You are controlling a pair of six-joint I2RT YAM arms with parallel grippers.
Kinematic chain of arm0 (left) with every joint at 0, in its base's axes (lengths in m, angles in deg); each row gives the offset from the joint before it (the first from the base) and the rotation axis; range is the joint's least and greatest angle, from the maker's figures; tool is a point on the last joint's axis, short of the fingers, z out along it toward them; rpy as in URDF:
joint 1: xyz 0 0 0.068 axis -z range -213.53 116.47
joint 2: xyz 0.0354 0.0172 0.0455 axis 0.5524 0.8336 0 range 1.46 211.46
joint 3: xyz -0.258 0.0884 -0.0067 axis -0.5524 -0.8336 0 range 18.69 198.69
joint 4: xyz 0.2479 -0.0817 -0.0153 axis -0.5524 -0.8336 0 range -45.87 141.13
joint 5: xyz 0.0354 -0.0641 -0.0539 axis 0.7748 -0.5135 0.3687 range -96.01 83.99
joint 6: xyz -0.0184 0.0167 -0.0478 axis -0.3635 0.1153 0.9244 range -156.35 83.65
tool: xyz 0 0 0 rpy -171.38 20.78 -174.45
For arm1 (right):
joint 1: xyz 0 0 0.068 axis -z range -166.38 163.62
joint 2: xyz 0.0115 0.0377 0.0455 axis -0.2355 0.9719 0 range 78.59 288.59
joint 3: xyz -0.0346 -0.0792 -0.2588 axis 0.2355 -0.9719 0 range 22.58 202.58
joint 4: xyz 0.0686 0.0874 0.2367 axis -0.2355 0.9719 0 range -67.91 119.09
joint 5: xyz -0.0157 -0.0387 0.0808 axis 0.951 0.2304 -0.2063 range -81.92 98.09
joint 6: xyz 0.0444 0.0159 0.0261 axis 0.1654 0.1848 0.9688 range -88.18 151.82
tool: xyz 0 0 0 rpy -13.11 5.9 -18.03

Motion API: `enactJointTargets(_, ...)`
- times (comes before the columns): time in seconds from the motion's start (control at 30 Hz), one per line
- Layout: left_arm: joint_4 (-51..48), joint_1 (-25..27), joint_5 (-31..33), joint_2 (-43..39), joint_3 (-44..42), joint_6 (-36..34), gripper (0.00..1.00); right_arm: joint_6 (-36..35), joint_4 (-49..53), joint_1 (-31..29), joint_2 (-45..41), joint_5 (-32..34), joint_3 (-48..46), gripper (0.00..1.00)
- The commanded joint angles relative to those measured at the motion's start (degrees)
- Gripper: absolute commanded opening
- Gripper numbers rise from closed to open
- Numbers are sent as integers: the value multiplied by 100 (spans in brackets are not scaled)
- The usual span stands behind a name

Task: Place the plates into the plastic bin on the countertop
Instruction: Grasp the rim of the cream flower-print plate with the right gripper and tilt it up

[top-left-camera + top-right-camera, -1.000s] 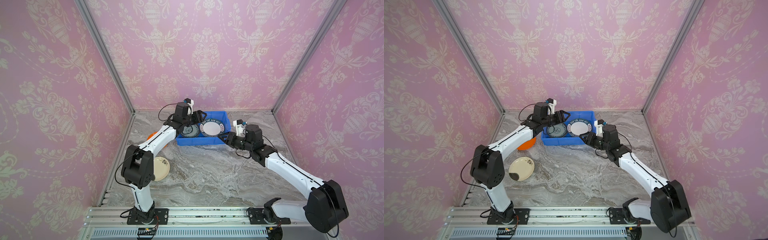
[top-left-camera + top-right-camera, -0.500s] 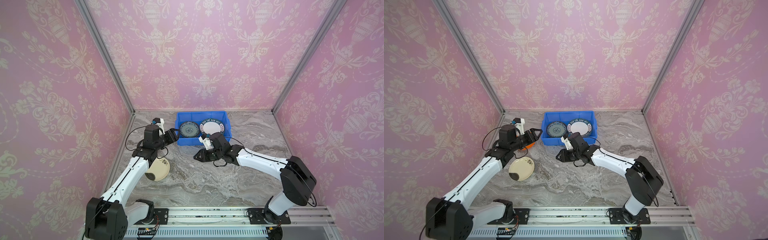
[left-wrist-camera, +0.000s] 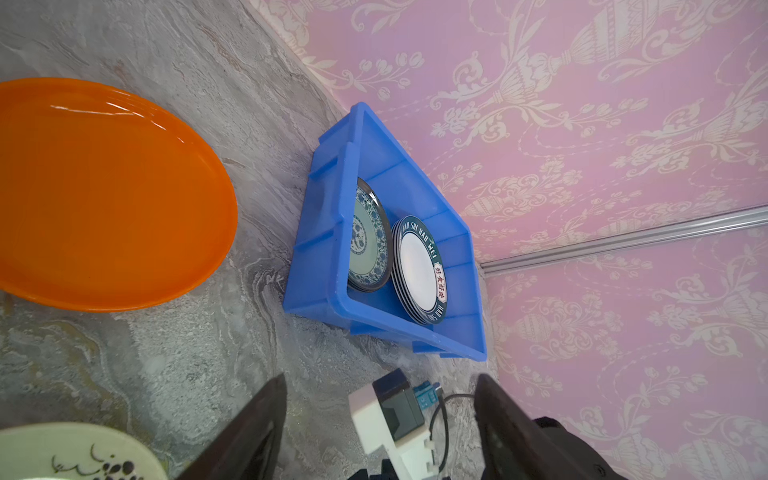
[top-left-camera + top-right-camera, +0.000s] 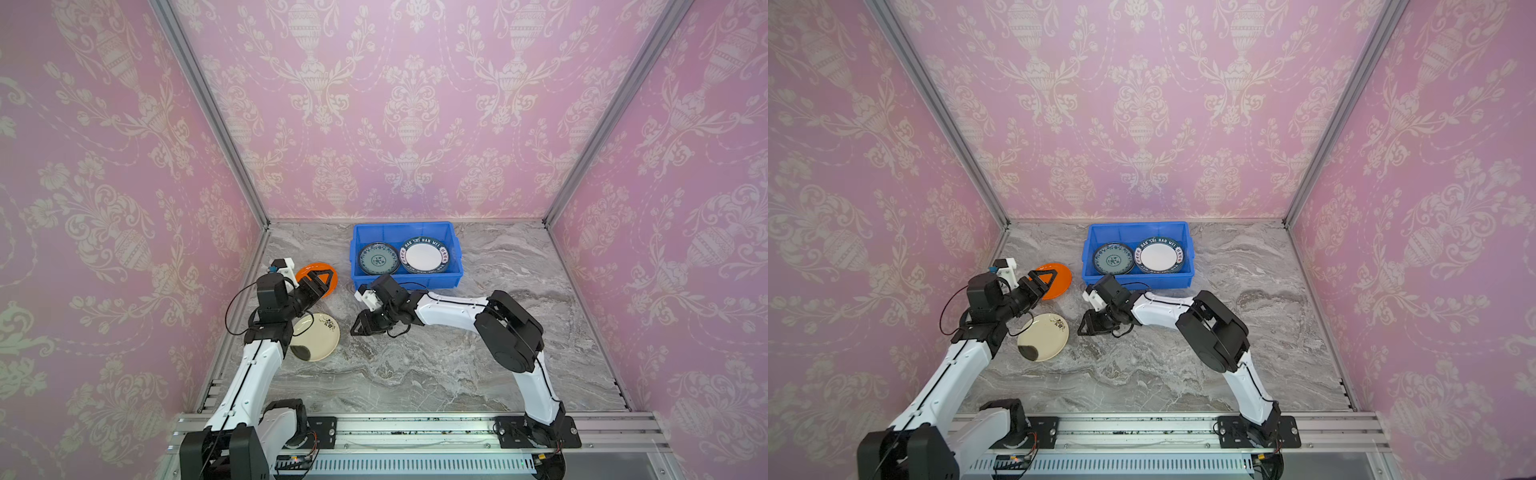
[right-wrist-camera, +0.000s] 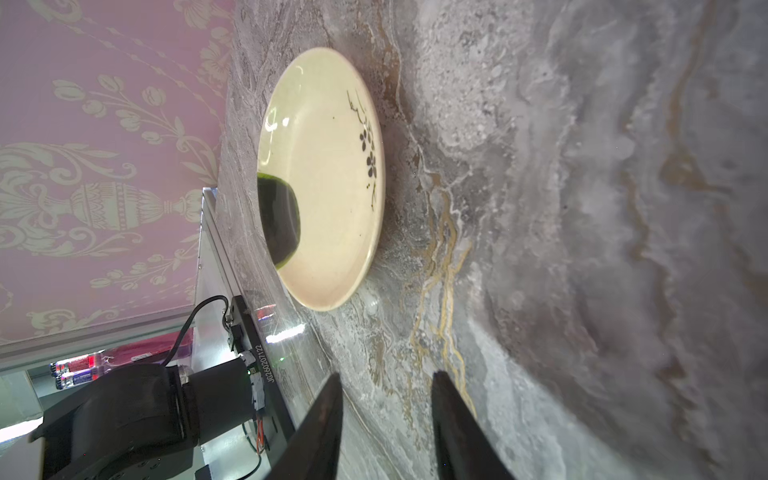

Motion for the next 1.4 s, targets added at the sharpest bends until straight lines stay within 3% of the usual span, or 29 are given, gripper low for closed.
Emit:
enactJointTargets(0.0, 432, -52, -249, 75, -93, 151, 73, 106, 73, -18, 252, -248, 338, 38)
enactJointTargets(0.63, 139, -272, -211, -93, -269, -110, 73, 895, -510, -98, 1345, -736, 1140, 34)
enactJointTargets(0.8, -12, -281, -192, -147, -260, -212, 73, 1029, -540, -106, 1555, -741, 1345, 29)
enactJointTargets(1.37, -78, -316, -136, -148, -293, -253, 74, 824, 217, -170, 1941, -460, 1939, 19)
